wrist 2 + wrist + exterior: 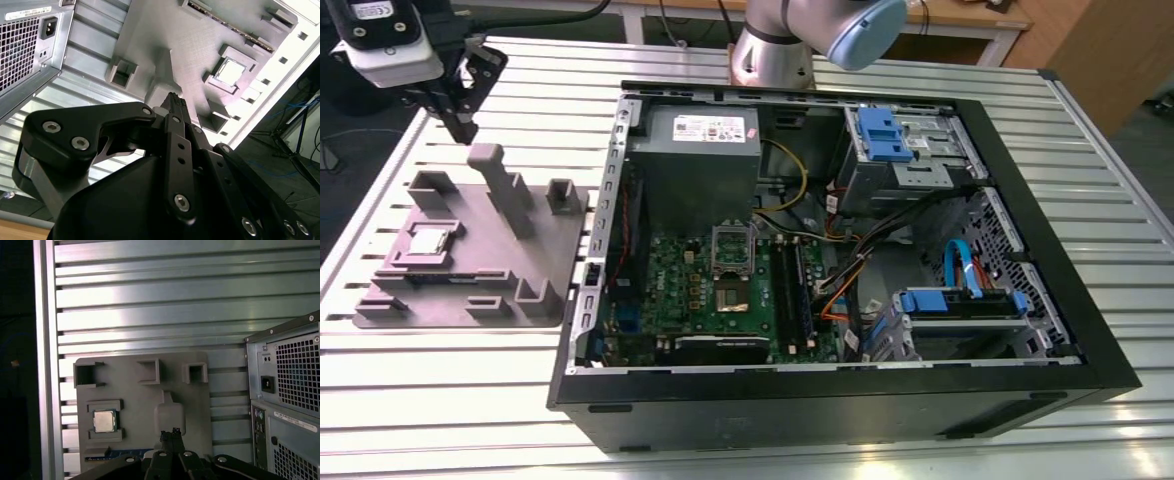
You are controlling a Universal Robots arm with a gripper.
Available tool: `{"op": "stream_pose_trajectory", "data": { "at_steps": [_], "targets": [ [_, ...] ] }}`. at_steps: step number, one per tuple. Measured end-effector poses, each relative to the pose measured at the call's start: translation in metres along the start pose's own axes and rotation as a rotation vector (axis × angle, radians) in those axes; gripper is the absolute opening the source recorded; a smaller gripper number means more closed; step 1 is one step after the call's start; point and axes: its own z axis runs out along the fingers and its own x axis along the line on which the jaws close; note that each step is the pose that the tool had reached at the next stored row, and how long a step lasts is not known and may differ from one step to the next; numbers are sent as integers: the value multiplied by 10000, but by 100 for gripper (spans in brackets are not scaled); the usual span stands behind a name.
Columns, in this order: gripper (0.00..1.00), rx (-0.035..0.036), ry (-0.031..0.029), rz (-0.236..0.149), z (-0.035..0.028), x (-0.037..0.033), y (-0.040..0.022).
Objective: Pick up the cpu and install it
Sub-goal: 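Reach for the cpu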
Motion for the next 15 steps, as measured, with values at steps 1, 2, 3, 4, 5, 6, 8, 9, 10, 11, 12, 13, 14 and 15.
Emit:
{"op": "stream_pose_trajectory", "data": {
  "at_steps": [1,2,3,4,5,6,8,9,10,11,12,13,14,15],
  "targets": [
    [10,0,0,0,0,3,0],
    [10,-1,-1,0,1,5,0],
    [10,-1,-1,0,1,7,0],
    [10,0,0,0,1,9,-1],
    [10,0,0,0,1,12,-1],
    [10,0,0,0,2,15,-1],
    [10,0,1,0,2,21,-2],
    [10,0,0,0,3,23,-2],
    [10,0,0,0,3,25,-2],
    [10,0,0,0,3,28,-2],
    [10,0,0,0,3,31,-2],
    [10,0,0,1,4,34,-3],
    [10,0,1,1,4,37,-3],
    [10,0,0,0,4,40,-3]
  ]
}}
